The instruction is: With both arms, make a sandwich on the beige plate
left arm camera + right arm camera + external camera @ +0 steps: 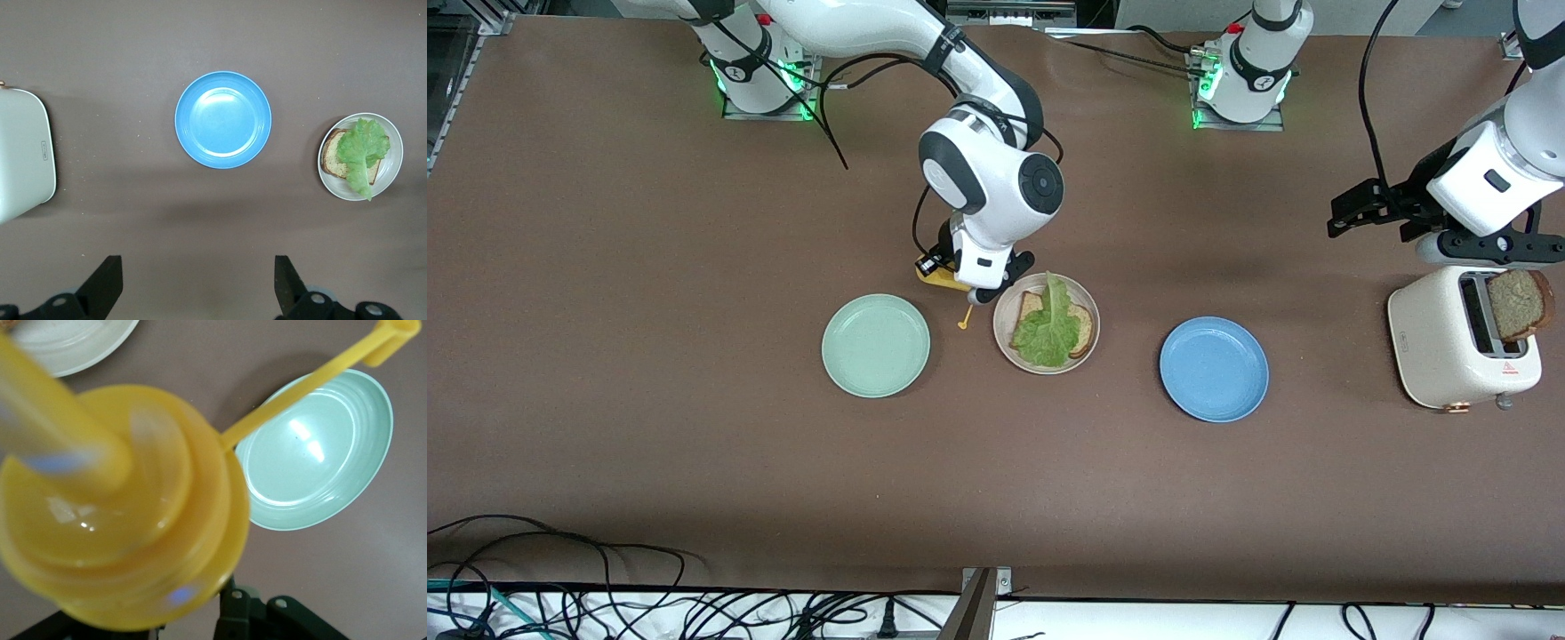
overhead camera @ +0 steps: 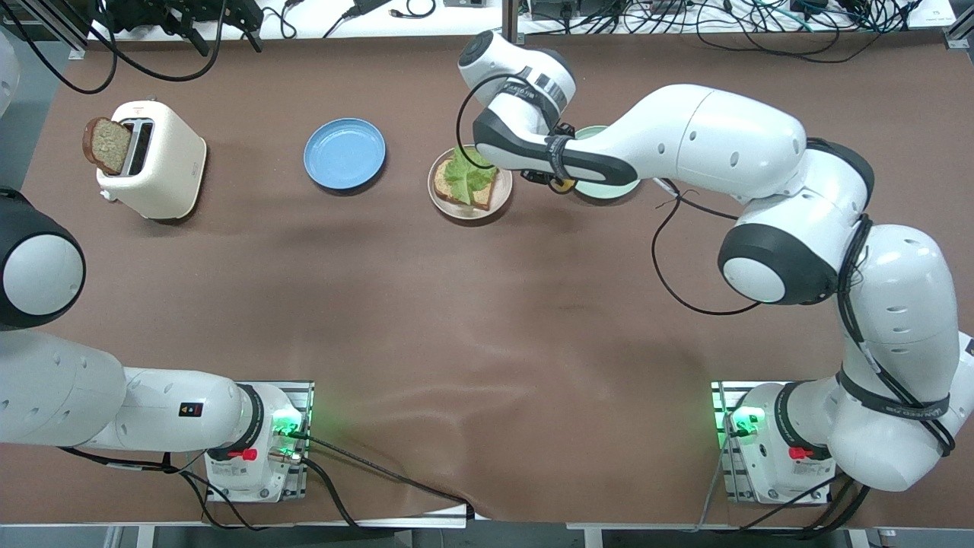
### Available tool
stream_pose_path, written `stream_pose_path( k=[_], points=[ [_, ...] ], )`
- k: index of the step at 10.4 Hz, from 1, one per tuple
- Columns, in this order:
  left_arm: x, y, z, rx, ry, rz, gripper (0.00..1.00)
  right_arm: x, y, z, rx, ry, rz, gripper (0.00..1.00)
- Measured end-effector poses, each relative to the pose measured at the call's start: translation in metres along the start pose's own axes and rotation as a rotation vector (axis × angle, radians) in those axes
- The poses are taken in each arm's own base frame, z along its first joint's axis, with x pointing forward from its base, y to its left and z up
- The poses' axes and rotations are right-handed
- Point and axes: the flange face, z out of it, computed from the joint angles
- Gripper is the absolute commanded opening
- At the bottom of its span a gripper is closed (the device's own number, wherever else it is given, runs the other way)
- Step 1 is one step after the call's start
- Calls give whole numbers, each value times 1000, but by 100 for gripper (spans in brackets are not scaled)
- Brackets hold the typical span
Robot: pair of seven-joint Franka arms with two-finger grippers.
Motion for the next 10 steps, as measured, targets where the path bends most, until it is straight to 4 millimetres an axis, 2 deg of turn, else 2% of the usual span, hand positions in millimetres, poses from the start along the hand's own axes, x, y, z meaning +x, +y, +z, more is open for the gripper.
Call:
stream_pose_path(
  k=[8,10],
  points=[
    [0,1,-1,0,0,-6,100,14,-34,30,-89,-102,-41,0],
    [-1,4,-1,0,0,-3,100,21,-52,39,-116,-106,-58,0]
  ],
)
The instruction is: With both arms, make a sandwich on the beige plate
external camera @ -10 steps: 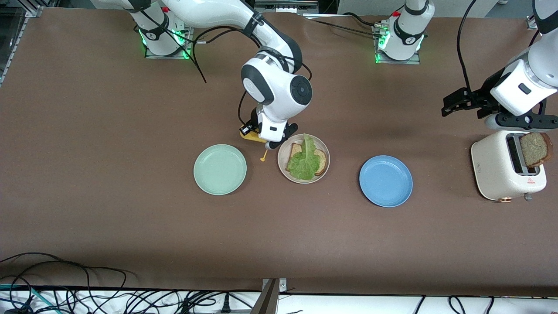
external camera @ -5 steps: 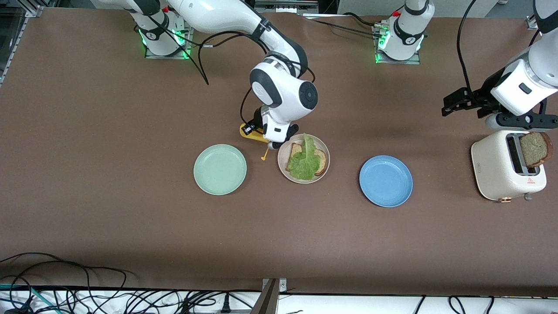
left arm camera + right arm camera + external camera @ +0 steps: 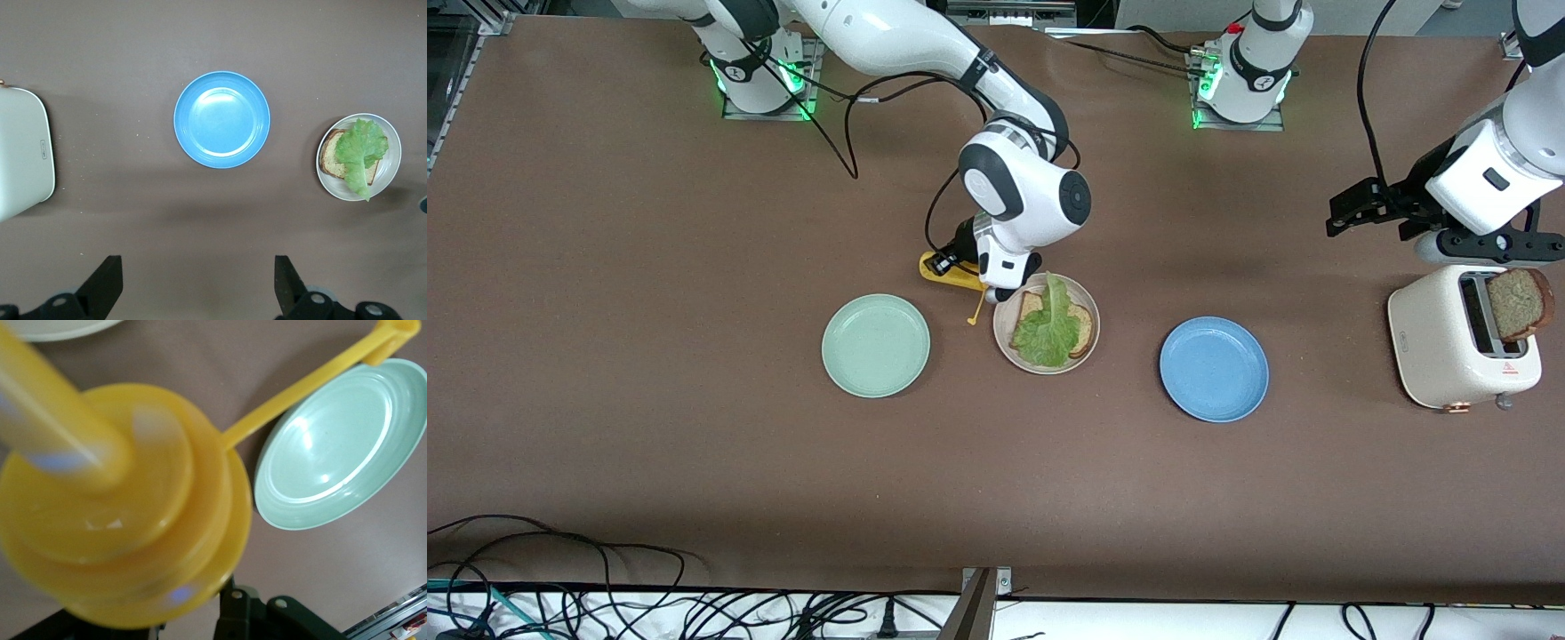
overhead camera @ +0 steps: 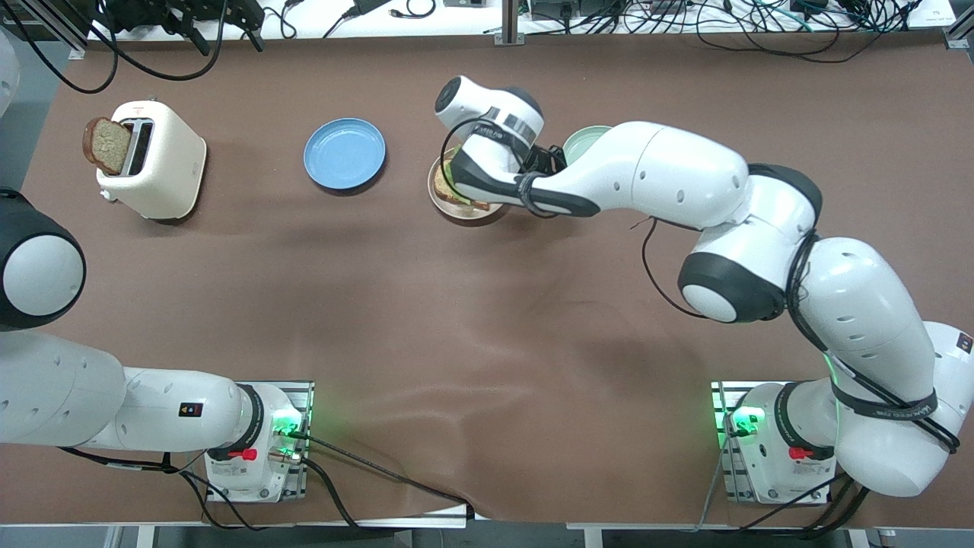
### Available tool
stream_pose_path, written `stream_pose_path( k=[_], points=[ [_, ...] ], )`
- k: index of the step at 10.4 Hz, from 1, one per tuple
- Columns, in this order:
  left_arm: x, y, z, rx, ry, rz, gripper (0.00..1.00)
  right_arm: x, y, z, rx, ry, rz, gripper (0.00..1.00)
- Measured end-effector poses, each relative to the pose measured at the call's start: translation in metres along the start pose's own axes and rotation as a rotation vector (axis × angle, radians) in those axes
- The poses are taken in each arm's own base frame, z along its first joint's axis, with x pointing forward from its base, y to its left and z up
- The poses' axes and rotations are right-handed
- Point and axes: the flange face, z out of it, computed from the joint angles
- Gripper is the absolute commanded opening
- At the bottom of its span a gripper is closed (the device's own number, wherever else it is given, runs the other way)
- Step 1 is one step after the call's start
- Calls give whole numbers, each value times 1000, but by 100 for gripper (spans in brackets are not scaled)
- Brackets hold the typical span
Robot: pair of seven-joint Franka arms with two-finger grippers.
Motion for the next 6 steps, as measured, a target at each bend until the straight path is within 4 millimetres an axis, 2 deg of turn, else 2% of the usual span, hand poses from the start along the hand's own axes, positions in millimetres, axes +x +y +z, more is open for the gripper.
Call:
stream_pose_path(
  k=[4,6],
  points=[
    [0,1,0,0,0,0,100,15,-27,6,-24,10,-108,0],
    [0,1,0,0,0,0,100,23,-35,19,-42,-5,-210,0]
  ],
)
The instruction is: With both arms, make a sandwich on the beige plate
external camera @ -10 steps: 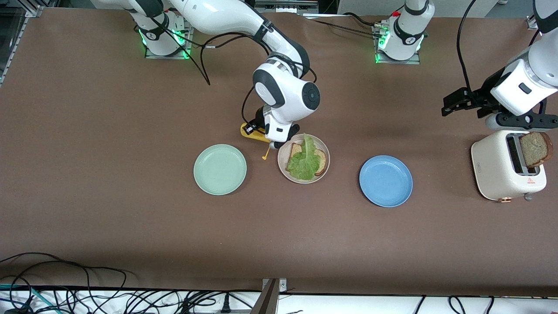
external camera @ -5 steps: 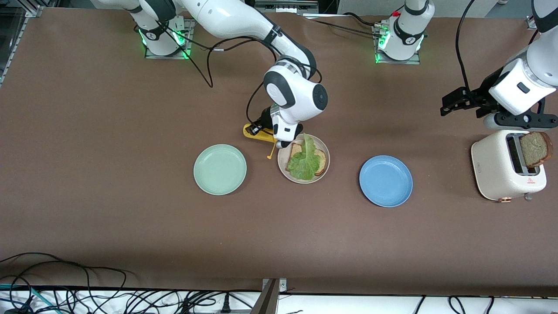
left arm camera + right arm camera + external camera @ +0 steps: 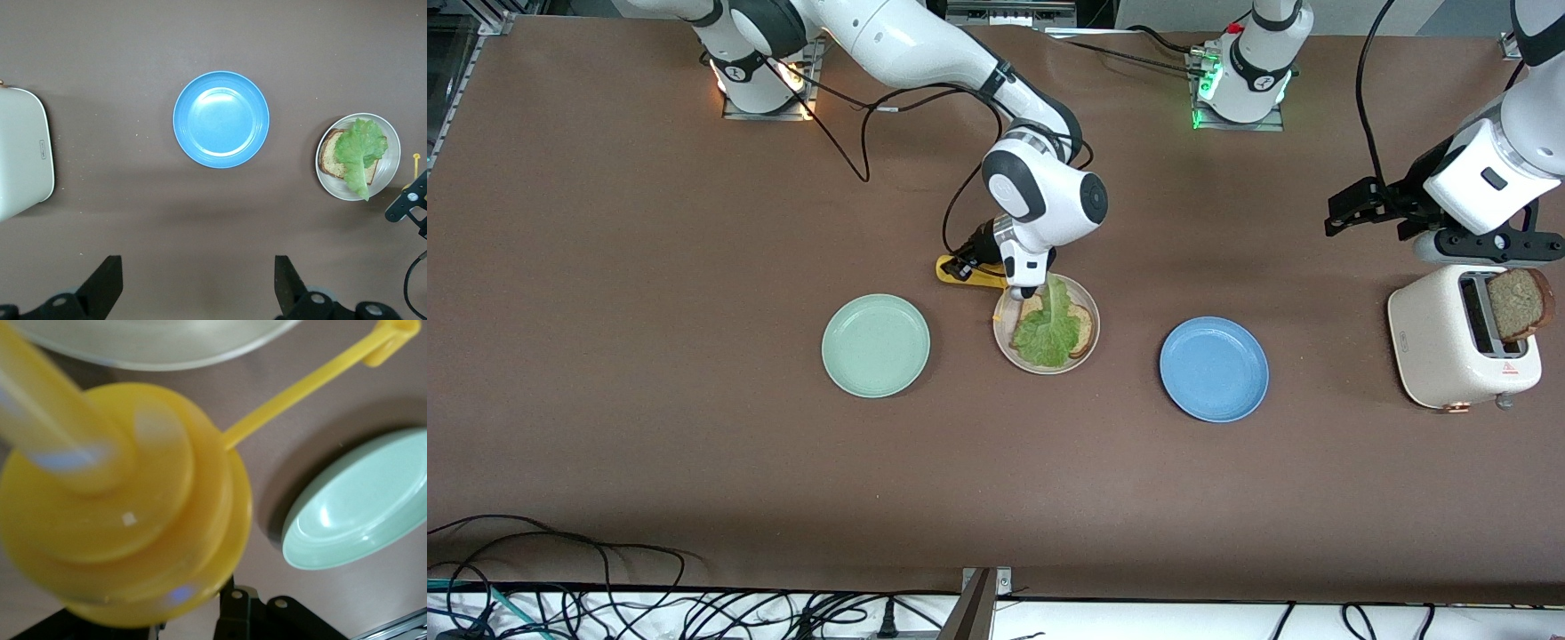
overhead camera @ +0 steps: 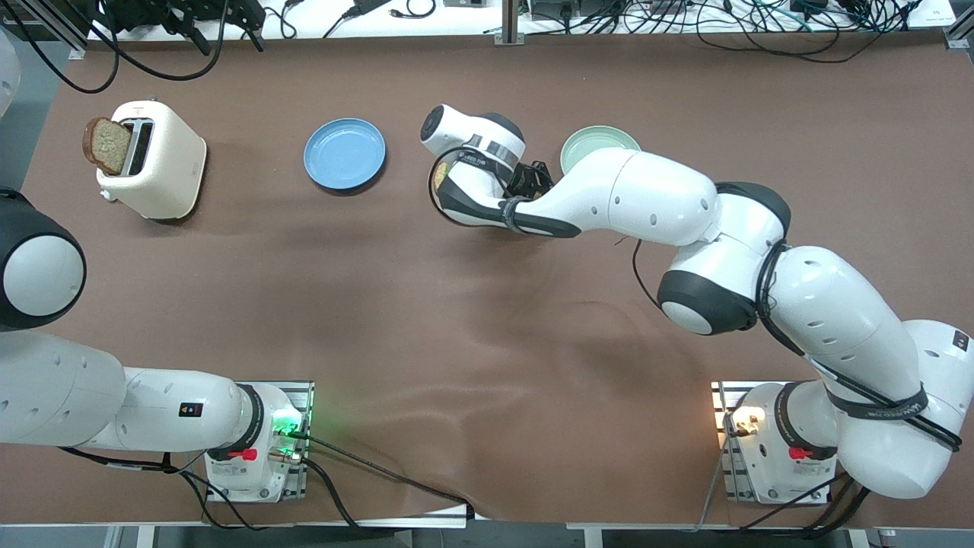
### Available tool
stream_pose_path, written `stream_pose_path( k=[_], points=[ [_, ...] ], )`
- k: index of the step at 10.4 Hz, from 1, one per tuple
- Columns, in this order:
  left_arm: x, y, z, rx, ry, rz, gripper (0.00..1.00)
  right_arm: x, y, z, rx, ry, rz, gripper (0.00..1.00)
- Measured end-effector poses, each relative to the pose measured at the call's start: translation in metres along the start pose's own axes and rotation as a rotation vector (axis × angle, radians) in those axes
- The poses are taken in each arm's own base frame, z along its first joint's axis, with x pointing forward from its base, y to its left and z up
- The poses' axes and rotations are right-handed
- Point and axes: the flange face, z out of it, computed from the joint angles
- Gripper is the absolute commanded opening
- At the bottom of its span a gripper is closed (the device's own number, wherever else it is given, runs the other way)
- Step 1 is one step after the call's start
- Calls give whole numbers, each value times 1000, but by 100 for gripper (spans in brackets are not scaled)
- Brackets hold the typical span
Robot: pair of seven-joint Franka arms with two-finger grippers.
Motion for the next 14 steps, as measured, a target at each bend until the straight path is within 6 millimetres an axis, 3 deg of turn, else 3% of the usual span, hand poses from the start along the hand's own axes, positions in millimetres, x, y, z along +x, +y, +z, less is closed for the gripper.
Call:
stream_pose_path(
  k=[4,6,7,9,10,12,14],
  points=[
    [0,0,0,0,0,-2,100,0,-4,-6,-11,1,-92,0],
    [0,0,0,0,-1,-2,100,-8,14,-20,0,26,-74,0],
    [0,0,0,0,-1,-1,100,-20,43,-33,24,57,-62,0],
    [0,4,0,-1,0,5,100,-60,117,-57,117,125,-16,0],
    [-1,12,0,-1,-1,19,100,-81,145,-63,161,152,10,0],
    [-3,25,1,1,-3,43,100,-110,177,-61,232,213,50,0],
    [-4,25,1,1,-7,42,100,-146,216,-43,300,284,100,0]
  ],
)
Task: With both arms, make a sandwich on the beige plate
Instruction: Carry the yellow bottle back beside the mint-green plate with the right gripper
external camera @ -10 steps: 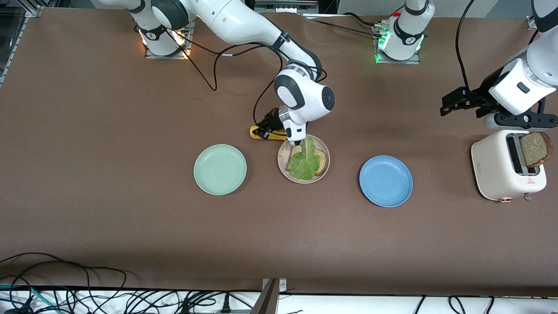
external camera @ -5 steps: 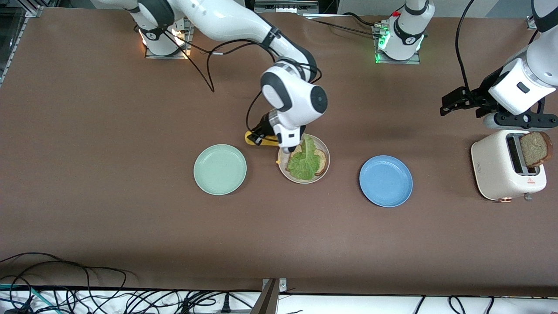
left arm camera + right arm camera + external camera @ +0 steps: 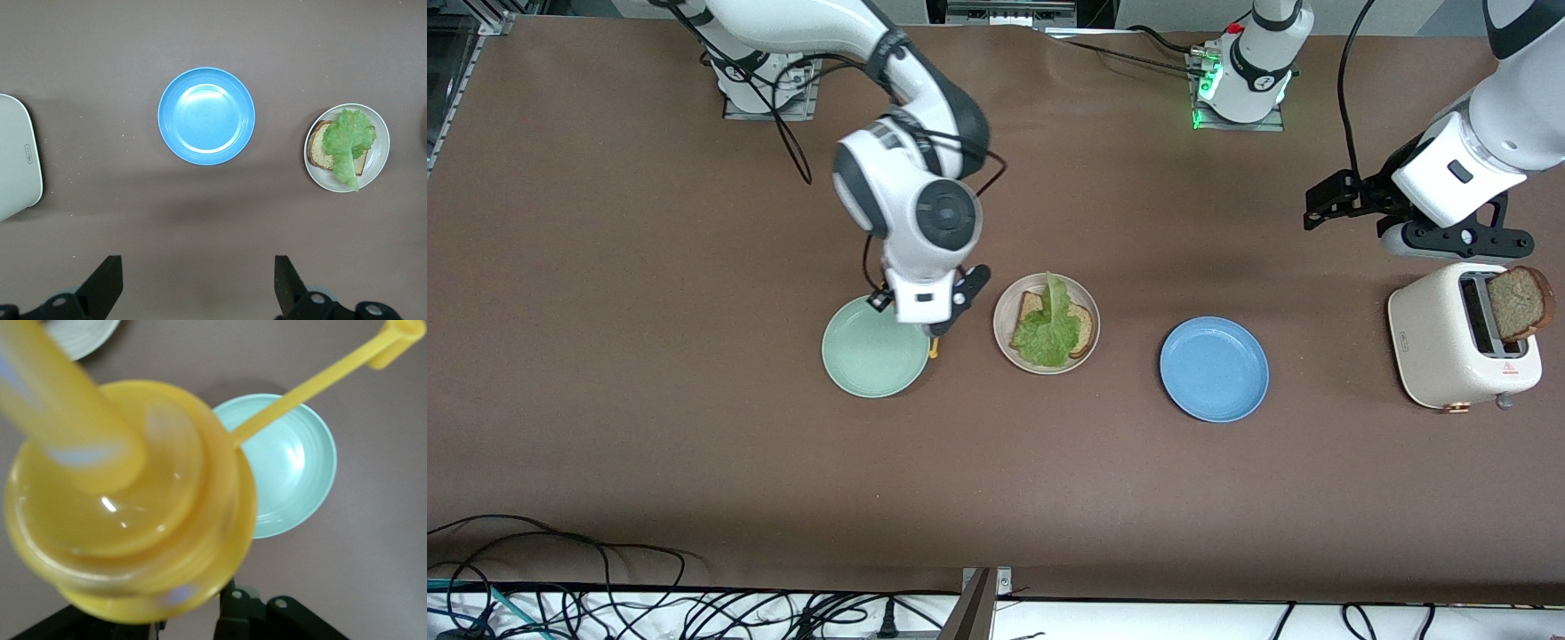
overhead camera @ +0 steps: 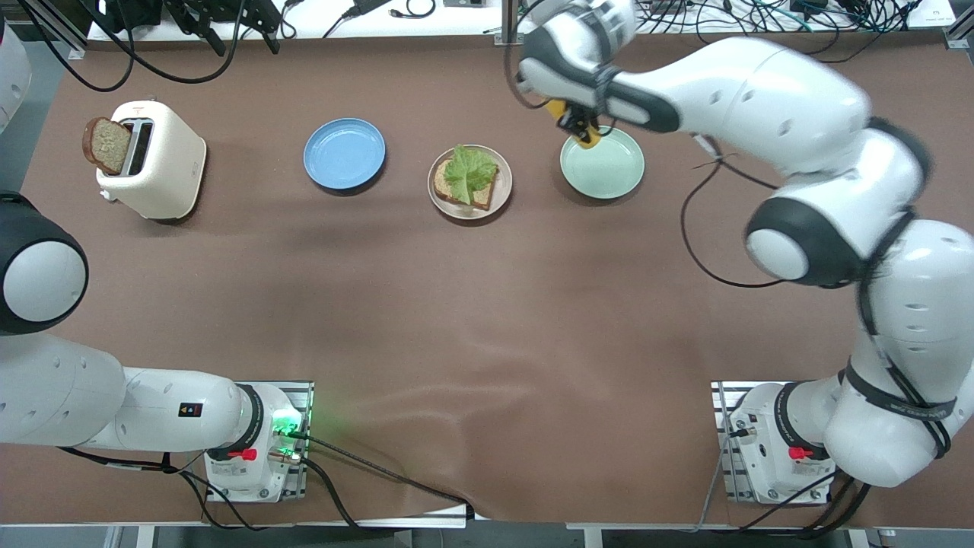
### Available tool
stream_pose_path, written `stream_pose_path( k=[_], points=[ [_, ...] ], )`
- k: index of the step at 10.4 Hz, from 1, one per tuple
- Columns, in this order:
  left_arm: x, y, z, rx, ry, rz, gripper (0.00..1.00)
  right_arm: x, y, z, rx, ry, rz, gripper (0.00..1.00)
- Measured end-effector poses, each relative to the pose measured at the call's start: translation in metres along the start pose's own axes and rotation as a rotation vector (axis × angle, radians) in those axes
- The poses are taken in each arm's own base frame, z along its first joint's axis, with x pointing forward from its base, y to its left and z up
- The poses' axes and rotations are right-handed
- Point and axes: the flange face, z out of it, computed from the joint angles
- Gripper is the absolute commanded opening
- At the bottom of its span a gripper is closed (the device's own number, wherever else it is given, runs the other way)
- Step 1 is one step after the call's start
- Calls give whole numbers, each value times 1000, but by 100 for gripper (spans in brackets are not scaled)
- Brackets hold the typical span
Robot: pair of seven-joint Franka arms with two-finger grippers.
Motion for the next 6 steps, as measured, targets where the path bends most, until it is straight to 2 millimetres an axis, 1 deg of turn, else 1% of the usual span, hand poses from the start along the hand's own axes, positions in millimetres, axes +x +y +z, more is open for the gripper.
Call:
stream_pose_path(
  k=[2,4,5,6],
  points=[
    [0,-1,0,0,-1,-2,100,-54,57,-7,53,59,-18,0],
    [0,-2,0,0,-3,-3,100,-103,104,-10,106,125,-59,0],
    [0,-2,0,0,-3,-4,100,-123,124,-8,124,175,-106,0],
    [0,-3,0,0,-4,-5,100,-141,143,2,134,230,-157,0]
  ],
)
